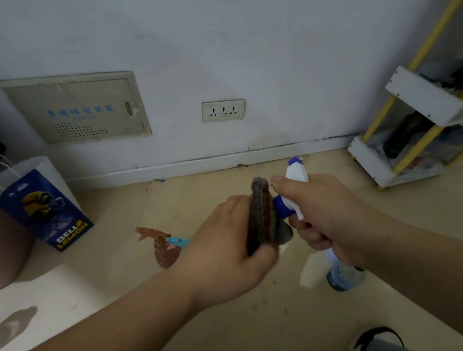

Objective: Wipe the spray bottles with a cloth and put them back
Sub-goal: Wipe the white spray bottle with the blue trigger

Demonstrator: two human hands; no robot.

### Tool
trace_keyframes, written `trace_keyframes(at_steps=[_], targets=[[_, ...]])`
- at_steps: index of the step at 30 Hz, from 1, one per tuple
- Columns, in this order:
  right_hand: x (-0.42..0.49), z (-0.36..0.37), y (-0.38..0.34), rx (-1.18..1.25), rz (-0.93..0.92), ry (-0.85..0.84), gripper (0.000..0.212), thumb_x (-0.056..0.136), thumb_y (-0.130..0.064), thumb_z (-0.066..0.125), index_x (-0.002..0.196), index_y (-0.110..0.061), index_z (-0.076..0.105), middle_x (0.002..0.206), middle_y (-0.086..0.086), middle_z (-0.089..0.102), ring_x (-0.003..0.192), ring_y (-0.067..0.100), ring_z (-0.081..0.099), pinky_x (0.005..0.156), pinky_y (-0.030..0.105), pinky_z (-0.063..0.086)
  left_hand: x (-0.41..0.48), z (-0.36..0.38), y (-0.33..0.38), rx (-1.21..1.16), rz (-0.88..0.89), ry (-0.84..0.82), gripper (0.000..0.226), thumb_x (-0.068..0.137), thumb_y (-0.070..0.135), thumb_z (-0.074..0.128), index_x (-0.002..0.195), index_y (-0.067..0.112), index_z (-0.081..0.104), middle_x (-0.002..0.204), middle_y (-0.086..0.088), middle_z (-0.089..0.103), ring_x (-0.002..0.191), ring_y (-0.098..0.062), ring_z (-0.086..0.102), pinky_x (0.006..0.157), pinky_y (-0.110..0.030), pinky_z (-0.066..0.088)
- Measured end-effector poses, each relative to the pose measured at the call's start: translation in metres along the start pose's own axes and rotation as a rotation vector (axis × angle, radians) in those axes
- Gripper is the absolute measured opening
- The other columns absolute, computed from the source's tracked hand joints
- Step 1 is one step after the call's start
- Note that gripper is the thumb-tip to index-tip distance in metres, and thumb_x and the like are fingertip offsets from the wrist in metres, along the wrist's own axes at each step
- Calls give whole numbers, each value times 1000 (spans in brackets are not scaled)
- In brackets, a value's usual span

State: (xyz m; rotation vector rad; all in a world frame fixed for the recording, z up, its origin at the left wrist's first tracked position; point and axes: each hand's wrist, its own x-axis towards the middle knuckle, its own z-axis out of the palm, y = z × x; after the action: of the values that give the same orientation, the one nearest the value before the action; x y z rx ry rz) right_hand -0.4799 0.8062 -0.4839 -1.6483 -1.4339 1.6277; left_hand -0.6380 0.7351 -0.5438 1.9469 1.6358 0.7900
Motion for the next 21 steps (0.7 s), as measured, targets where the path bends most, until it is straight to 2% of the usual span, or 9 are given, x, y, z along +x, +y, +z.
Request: trace_keyframes(at_steps=[2,5,8,10,12,13,14,18,21], targets=[[-2,3,3,-6,43,-25,39,98,-51,58,82,-16,49,47,-1,42,34,10,29,38,17,24,0,9,1,29,-11,47,40,85,55,69,116,37,50,104,18,54,93,0,52,75,-18,45],[-6,6,3,-50,81,-104,46,98,-59,53,84,-14,51,52,3,49,36,12,34,39,18,26,6,6,-4,-109,-127,45,27,84,51,71,102,34,60,88,12,68,80,-7,65,72,-38,57],[-2,-2,-4,-74,0,-181,67,94,-73,44,88,-8,60,60,12,59,42,18,43,42,25,33,15,-8,-8,-335,-207,-39,23,87,33,79,107,33,68,94,12,75,86,-2,71,76,-23,57],[6,-11,-10,-105,-94,-126,64,96,-69,42,98,-10,66,66,13,67,46,23,51,45,29,40,18,-18,-9,-469,-256,-84,22,88,22,79,108,29,73,99,12,77,93,-1,72,85,-18,54],[13,-17,-10,-197,-248,-48,29,100,-40,54,111,-16,66,80,7,73,60,25,62,54,38,50,18,-25,-10,-566,-279,-167,22,90,14,76,111,21,75,107,2,78,105,-14,73,101,-36,53],[15,-20,-8,-275,-318,-41,22,96,-26,59,116,-21,66,91,2,73,73,24,67,62,40,54,17,-27,-11,-617,-284,-203,24,90,10,74,113,15,74,110,-4,78,108,-21,73,105,-44,52],[17,-21,-6,-341,-379,-56,33,90,-19,63,122,-29,64,103,-5,71,86,21,69,68,37,56,17,-28,-11,-679,-291,-222,27,89,6,71,116,9,72,112,-10,77,110,-27,72,107,-50,50],[11,-31,-7,-356,-561,-227,87,71,-47,86,146,-52,42,130,-21,60,113,4,64,85,31,57,18,-31,-10,-911,-319,-321,45,74,7,66,117,-4,69,115,-27,73,112,-43,69,107,-55,48],[10,-28,-6,-356,-648,-247,60,66,-50,82,124,-41,67,109,-11,74,99,13,71,86,33,60,20,-24,-8,-929,-278,-413,52,69,11,69,115,-13,66,115,-36,69,113,-52,65,111,-63,42]])
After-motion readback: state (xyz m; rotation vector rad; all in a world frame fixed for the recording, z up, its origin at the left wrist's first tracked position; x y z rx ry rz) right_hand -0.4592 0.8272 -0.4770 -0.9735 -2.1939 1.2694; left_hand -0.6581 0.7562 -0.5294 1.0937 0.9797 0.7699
